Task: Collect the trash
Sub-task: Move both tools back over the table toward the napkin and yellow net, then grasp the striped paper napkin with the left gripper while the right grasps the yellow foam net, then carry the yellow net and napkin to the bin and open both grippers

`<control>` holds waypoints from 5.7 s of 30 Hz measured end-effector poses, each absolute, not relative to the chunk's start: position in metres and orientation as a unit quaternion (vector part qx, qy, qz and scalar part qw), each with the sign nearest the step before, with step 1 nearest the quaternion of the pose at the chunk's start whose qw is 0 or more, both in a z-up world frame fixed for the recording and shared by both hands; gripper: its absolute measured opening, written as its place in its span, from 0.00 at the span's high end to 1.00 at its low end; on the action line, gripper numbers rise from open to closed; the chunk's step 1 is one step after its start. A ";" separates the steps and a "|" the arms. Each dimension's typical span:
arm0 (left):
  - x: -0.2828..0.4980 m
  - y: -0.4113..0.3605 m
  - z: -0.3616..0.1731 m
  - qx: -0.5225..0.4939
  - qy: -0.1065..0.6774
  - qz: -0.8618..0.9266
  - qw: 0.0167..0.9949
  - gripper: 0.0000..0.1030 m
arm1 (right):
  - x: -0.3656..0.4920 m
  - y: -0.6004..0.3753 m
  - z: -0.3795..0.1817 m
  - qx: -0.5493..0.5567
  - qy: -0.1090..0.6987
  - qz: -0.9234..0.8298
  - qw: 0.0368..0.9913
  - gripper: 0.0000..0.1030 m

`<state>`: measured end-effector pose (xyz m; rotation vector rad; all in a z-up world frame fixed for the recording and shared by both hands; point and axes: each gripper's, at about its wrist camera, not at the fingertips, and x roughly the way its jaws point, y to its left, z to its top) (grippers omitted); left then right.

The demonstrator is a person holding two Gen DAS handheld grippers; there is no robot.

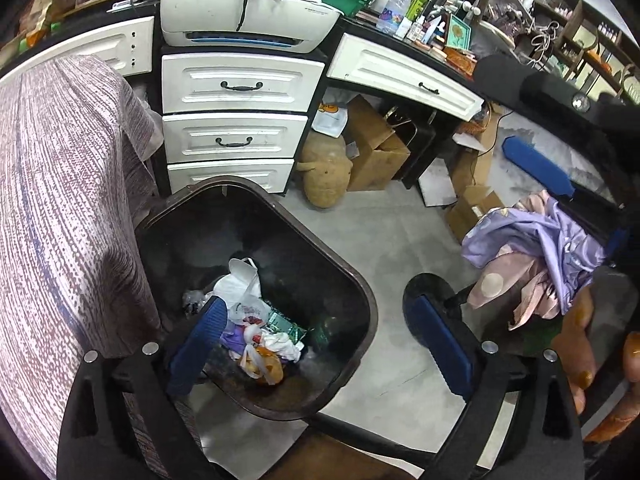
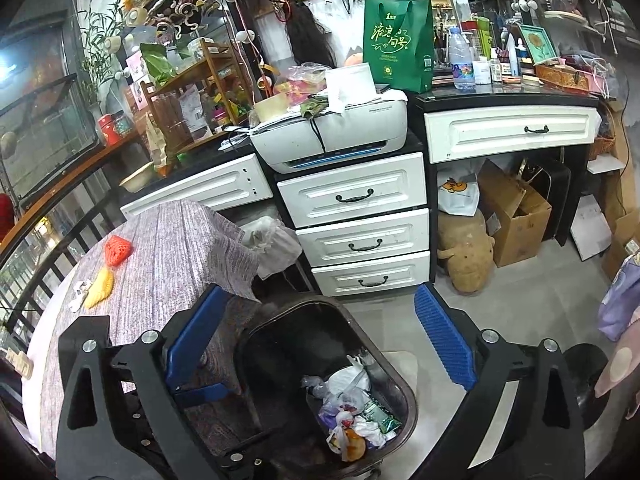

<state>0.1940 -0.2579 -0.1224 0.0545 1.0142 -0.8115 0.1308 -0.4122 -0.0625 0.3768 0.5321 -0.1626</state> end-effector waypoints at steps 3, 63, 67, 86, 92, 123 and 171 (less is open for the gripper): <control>0.190 -0.254 -0.113 0.025 0.456 -0.377 0.806 0.09 | 0.129 -0.411 -0.060 0.187 0.255 -0.072 0.946 0.08; 0.380 0.109 -0.079 0.004 0.419 -0.038 0.907 0.44 | 0.348 -0.056 -0.072 -0.067 0.390 0.243 0.886 0.08; 0.383 0.114 -0.083 0.002 0.423 -0.046 0.905 0.71 | 0.374 -0.040 -0.075 -0.080 0.392 0.245 0.883 0.09; 0.325 0.101 -0.045 -0.013 0.372 -0.068 0.926 0.76 | 0.338 -0.066 -0.061 -0.059 0.373 0.247 0.893 0.80; 0.288 0.080 -0.047 -0.034 0.371 -0.087 0.924 0.76 | 0.296 -0.099 -0.048 -0.044 0.348 0.237 0.906 0.80; 0.187 -0.075 -0.061 -0.027 0.389 -0.223 0.893 0.76 | 0.175 -0.279 -0.068 0.040 0.347 0.098 0.932 0.80; 0.198 -0.210 -0.100 0.030 0.432 -0.313 0.845 0.76 | 0.146 -0.367 -0.066 0.109 0.271 -0.055 0.955 0.14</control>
